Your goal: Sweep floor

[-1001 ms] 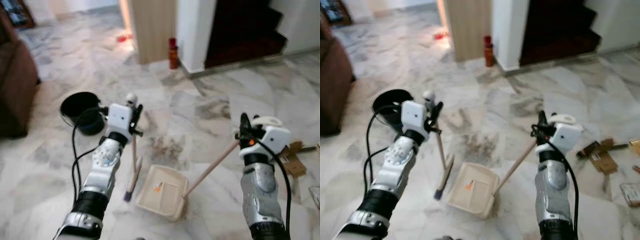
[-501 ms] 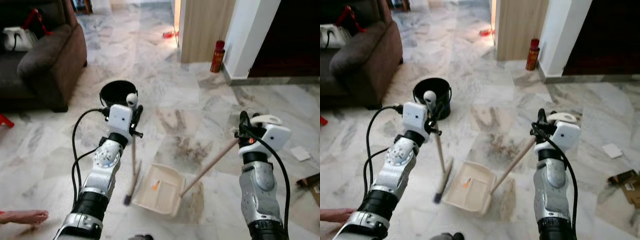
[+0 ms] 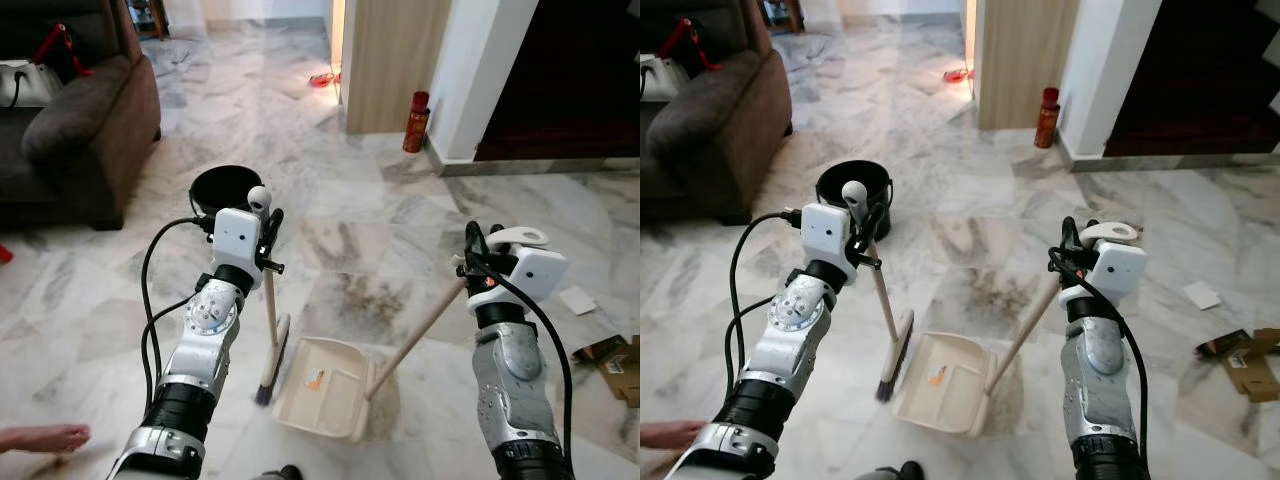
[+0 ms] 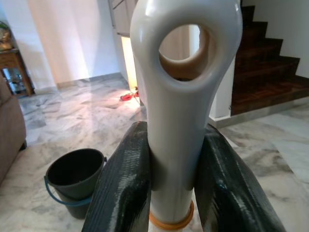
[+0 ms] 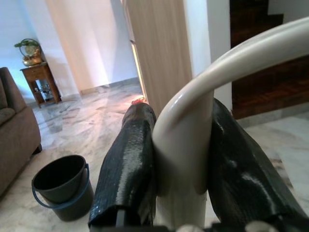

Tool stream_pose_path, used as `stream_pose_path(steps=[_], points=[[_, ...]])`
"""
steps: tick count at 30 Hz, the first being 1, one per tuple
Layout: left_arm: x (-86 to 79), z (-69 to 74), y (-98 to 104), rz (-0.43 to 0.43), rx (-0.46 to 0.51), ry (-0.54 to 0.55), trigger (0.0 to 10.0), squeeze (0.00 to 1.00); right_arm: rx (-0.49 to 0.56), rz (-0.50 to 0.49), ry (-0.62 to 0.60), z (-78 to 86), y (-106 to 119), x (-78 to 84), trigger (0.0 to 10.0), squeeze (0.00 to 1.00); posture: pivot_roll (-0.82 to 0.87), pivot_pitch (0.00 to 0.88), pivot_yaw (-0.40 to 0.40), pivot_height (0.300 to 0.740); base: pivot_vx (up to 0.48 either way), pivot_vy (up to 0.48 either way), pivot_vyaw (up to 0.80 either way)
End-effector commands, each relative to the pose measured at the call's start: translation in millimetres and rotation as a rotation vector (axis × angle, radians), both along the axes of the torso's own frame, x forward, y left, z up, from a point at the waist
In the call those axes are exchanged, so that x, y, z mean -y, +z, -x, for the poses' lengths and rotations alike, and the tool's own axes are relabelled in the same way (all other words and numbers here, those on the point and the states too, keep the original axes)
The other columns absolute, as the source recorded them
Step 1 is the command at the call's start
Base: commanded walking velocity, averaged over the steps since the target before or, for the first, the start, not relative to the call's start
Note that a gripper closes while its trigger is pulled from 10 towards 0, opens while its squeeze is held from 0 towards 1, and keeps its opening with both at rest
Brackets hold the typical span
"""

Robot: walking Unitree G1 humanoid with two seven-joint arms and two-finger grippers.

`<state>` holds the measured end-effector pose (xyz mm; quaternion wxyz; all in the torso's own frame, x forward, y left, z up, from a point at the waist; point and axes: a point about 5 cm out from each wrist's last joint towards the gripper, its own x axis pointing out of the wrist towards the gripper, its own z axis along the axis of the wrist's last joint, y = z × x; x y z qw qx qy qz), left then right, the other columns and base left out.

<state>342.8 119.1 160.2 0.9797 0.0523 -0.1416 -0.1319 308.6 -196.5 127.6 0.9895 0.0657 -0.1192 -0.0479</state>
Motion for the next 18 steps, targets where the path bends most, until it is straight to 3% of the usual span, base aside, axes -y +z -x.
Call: stream_pose_path(steps=[1,6,12,18], points=[[-3.4,-0.8,10.6,-0.009,0.045,0.011,10.0,0.0,0.059,-0.018,0.007,-2.4,13.9,-3.1,10.0,0.0,0.08,0.083,0.005,0.74,0.0,0.0,0.54],[-4.6,-1.2,10.1,-0.011,0.042,0.02,10.0,0.0,0.062,-0.026,0.007,-2.4,14.2,-2.3,10.0,0.0,0.08,0.083,0.005,0.74,0.0,0.0,0.11],[-5.4,-2.0,10.0,-0.012,0.04,0.032,10.0,0.0,0.055,-0.016,0.018,-3.0,13.9,-3.0,10.0,0.0,0.08,0.089,0.002,0.74,0.255,0.0,0.0],[-7.1,-2.7,10.2,-0.013,0.039,0.041,10.0,0.0,0.052,-0.001,0.031,-3.8,13.9,-5.8,10.0,0.0,0.08,0.1,0.002,0.74,0.292,0.0,0.74]])
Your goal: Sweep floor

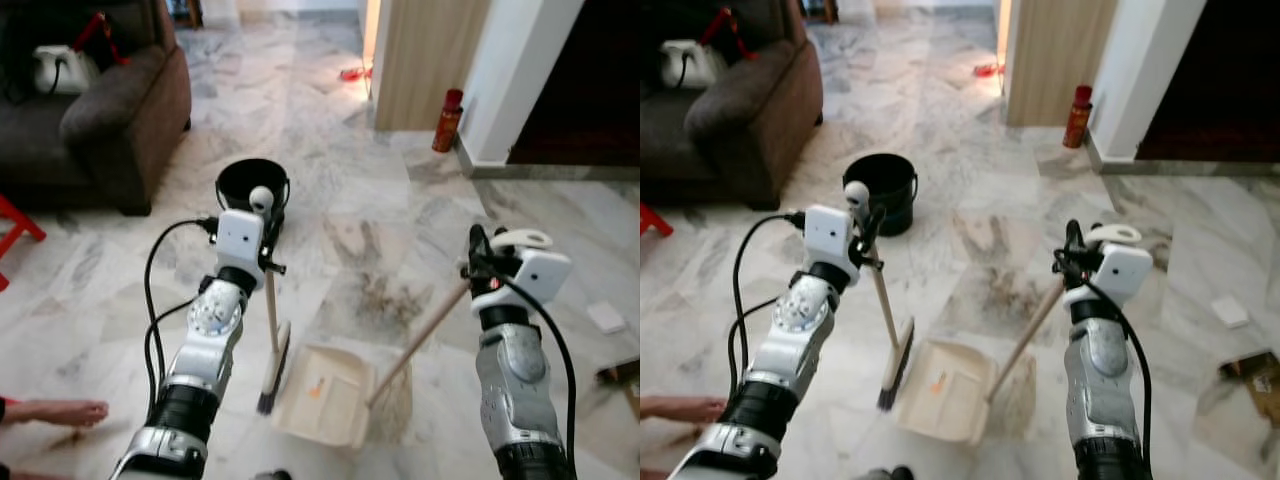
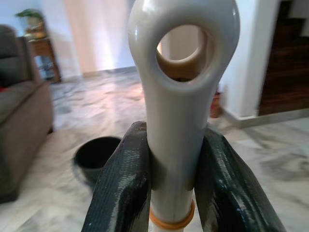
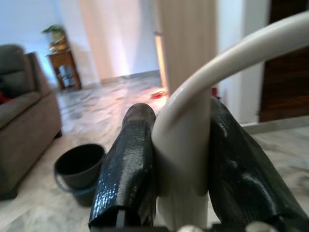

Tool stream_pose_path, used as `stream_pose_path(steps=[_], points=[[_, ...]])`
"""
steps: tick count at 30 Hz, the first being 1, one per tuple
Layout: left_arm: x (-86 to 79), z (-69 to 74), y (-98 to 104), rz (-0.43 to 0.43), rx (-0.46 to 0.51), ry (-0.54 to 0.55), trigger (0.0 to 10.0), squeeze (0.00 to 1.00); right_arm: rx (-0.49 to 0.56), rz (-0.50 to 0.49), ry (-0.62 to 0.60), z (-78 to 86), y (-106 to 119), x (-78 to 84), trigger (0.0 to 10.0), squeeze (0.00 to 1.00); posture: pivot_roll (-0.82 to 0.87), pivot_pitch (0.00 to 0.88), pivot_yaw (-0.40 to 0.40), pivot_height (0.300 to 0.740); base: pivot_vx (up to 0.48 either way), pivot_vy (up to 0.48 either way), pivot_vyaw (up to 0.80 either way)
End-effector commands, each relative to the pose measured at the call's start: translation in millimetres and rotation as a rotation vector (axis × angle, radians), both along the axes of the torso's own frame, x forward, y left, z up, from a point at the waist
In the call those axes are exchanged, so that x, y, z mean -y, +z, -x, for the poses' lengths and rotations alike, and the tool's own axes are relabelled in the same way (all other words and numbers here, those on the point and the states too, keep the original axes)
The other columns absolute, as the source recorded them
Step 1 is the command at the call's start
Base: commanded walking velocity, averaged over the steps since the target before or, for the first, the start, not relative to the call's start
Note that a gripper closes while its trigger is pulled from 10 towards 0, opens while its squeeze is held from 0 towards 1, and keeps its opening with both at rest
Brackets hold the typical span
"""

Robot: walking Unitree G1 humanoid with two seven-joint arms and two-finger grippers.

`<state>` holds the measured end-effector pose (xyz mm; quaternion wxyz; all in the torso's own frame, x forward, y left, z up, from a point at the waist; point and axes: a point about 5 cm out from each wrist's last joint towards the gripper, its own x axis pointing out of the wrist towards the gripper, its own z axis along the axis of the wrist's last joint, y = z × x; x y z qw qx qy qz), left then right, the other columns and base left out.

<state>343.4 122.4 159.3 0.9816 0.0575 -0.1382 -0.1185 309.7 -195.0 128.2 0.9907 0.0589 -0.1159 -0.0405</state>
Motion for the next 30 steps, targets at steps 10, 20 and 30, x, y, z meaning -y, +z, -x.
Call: stream_pose_path(steps=[10,20,30], points=[[-2.7,-2.6,10.6,-0.005,0.037,0.015,10.0,0.0,0.05,-0.027,0.023,-1.9,12.5,-3.0,10.0,0.0,0.07,0.114,0.006,0.74,0.311,0.0,0.08],[-4.1,-1.7,10.3,-0.008,0.038,0.016,10.0,0.0,0.053,-0.036,0.031,-1.5,12.0,-5.0,10.0,0.0,0.08,0.104,0.004,0.74,0.329,0.0,0.0],[-4.9,0.3,9.4,-0.009,0.039,0.016,10.0,0.0,0.066,-0.041,0.042,-3.7,15.8,-8.3,10.0,0.0,0.09,0.076,0.004,0.74,0.327,0.0,0.0]])
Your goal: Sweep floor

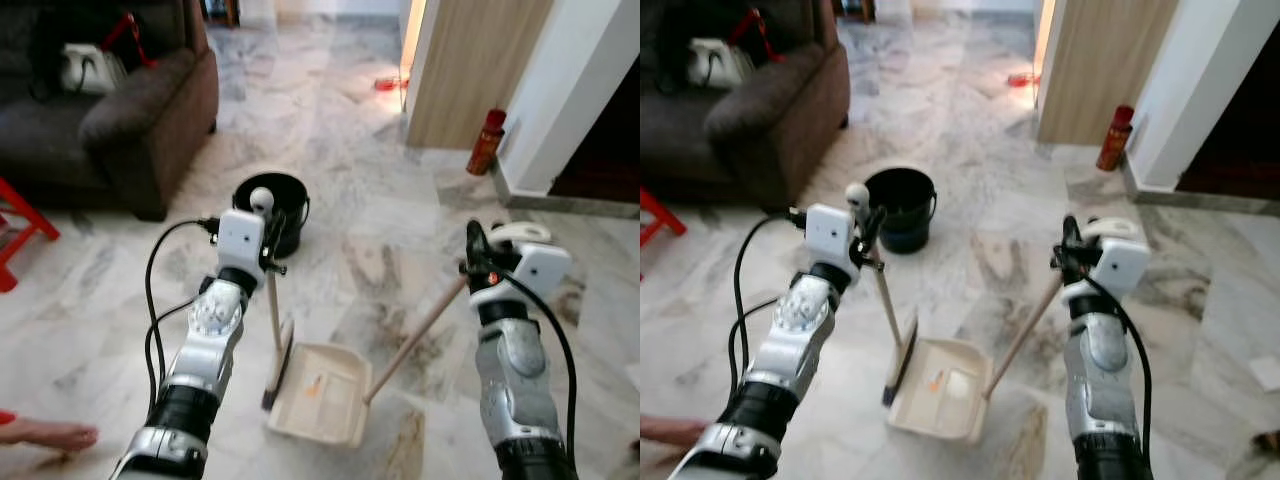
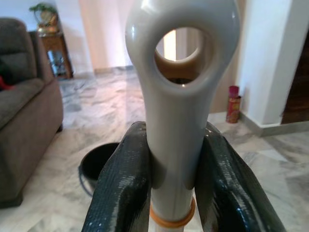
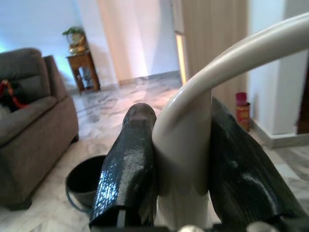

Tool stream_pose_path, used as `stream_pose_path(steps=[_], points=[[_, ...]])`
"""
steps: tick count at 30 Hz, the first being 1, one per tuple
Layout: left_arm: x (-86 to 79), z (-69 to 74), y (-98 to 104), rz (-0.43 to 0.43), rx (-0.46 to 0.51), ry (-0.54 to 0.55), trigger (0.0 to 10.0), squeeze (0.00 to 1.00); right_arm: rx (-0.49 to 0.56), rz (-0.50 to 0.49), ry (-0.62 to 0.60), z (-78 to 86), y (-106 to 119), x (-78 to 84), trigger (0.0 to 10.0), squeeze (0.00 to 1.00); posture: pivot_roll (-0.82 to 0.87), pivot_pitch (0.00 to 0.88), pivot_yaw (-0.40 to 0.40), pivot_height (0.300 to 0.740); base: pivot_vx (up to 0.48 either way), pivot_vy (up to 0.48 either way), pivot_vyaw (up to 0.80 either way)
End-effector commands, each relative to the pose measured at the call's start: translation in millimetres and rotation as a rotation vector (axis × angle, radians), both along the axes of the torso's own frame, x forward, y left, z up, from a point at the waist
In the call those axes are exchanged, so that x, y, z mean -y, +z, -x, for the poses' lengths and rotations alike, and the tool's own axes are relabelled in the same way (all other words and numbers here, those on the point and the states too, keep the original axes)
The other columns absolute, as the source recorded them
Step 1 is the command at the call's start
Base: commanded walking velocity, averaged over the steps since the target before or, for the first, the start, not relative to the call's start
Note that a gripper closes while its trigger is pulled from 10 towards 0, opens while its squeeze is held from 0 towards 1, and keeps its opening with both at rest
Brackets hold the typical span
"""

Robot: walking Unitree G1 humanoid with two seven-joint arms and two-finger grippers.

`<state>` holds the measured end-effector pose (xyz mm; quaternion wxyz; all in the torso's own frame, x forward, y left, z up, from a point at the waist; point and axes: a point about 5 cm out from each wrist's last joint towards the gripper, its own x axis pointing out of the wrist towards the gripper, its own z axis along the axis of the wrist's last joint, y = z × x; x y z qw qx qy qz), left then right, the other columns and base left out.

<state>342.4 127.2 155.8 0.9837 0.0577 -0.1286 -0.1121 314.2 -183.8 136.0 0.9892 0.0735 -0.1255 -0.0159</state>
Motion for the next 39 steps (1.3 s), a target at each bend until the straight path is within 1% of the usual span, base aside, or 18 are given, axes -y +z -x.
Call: stream_pose_path(steps=[1,5,12,20,39], points=[[0.5,-0.6,12.8,-0.009,0.058,-0.002,10.0,0.0,0.044,-0.017,-0.007,0.9,8.1,2.9,10.0,0.0,0.09,0.074,0.005,0.74,0.326,0.0,0.0],[2.0,-0.9,13.2,-0.007,0.059,-0.005,10.0,0.0,0.048,-0.002,-0.005,1.3,8.6,3.4,10.0,0.0,0.08,0.066,0.006,0.74,0.328,0.0,0.0],[3.2,-0.4,12.8,-0.006,0.058,-0.012,10.0,0.0,0.049,0.001,-0.002,1.8,8.3,3.3,10.0,0.0,0.08,0.058,0.007,0.74,0.328,0.0,0.8],[2.7,0.3,12.5,-0.009,0.058,-0.01,10.0,0.0,0.046,-0.01,0.004,1.2,8.2,2.4,10.0,0.0,0.09,0.054,0.005,0.74,0.328,0.0,0.0],[0.5,0.4,13.4,-0.009,0.06,0.001,10.0,0.0,0.041,-0.021,0.009,0.8,7.1,1.5,10.0,0.0,0.1,0.076,0.001,0.74,0.328,0.0,0.0]])
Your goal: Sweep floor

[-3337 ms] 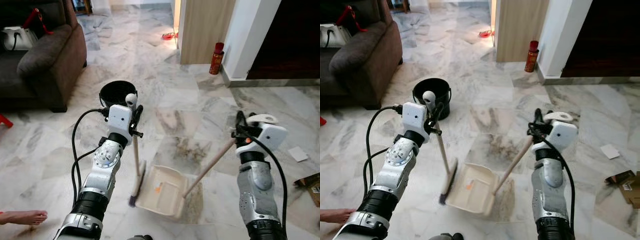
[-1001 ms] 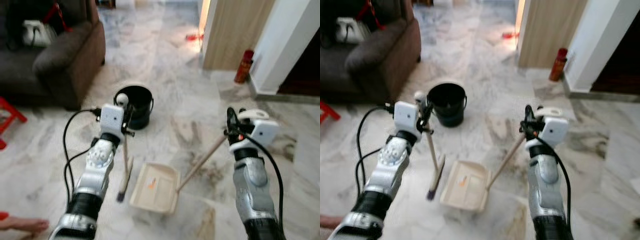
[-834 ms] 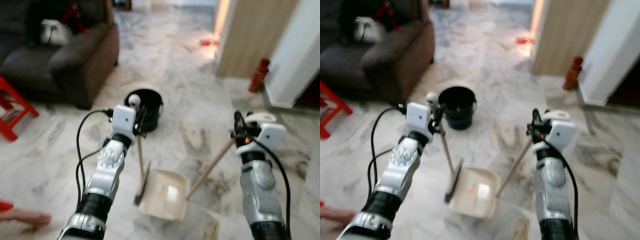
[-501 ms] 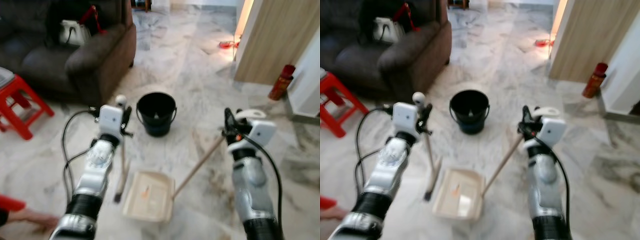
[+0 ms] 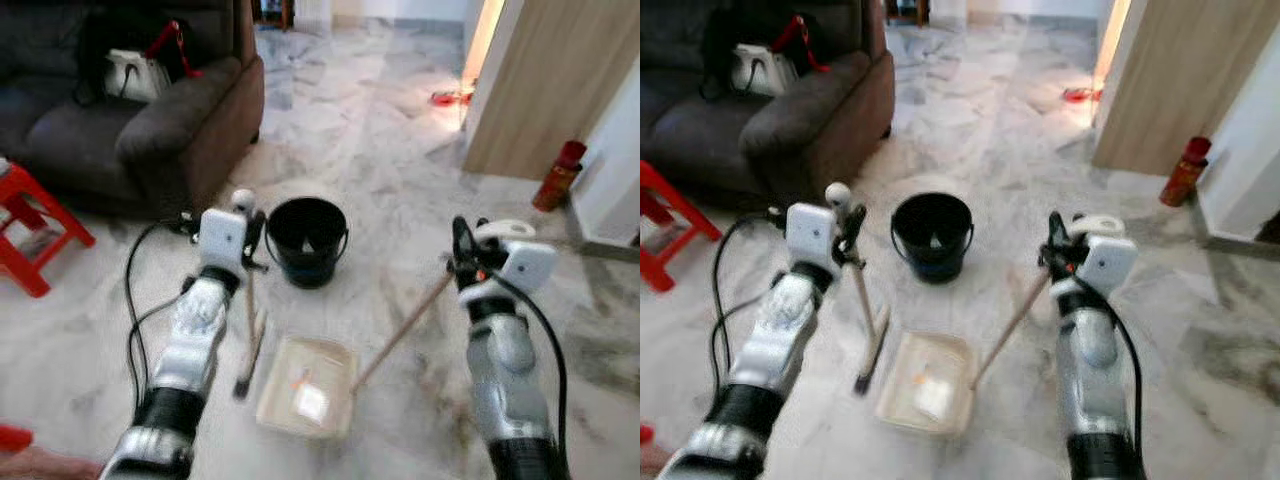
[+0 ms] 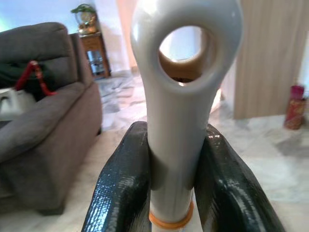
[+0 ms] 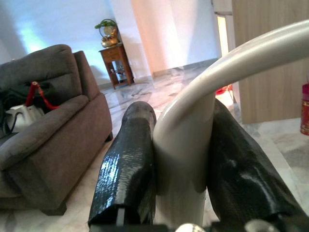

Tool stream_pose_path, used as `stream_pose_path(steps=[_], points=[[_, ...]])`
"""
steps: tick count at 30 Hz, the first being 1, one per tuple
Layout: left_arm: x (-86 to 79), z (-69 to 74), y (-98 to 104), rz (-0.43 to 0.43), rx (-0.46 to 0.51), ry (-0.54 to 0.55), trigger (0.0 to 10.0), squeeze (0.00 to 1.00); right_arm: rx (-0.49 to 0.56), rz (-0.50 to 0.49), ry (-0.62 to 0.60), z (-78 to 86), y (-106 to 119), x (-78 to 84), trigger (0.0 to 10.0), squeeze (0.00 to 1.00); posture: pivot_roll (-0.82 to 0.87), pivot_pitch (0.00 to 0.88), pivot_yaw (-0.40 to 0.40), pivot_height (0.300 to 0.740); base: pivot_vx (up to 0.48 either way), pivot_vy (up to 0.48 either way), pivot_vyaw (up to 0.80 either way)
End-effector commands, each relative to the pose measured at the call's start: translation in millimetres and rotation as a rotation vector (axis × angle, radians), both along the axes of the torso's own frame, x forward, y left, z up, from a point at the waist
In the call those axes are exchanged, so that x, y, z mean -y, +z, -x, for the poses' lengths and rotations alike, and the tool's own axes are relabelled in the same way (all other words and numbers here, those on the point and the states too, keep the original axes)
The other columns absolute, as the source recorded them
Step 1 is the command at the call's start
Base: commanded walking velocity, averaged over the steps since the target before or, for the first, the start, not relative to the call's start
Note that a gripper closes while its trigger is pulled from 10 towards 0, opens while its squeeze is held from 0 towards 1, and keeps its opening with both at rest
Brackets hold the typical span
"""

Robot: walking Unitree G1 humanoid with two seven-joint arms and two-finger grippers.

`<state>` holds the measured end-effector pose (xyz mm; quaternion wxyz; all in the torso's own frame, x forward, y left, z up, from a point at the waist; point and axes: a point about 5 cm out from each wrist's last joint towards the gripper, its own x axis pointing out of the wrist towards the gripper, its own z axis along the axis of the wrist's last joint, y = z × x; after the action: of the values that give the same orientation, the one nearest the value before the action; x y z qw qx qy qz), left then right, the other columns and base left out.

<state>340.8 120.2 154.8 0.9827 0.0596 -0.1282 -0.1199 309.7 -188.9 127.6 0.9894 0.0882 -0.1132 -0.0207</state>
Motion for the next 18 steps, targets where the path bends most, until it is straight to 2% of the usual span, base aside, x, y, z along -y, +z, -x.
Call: stream_pose_path(steps=[1,18], points=[[-6.8,-1.0,14.2,-0.003,0.061,0.016,10.0,0.0,0.065,0.01,0.013,-3.7,15.4,-4.0,10.0,0.0,0.1,0.076,0.001,0.74,0.326,0.0,0.0],[-8.0,0.5,14.5,-0.001,0.062,0.025,10.0,0.0,0.052,-0.009,0.037,-5.6,13.2,-8.9,10.0,0.0,0.11,0.081,-0.004,0.74,0.328,0.0,0.0]])
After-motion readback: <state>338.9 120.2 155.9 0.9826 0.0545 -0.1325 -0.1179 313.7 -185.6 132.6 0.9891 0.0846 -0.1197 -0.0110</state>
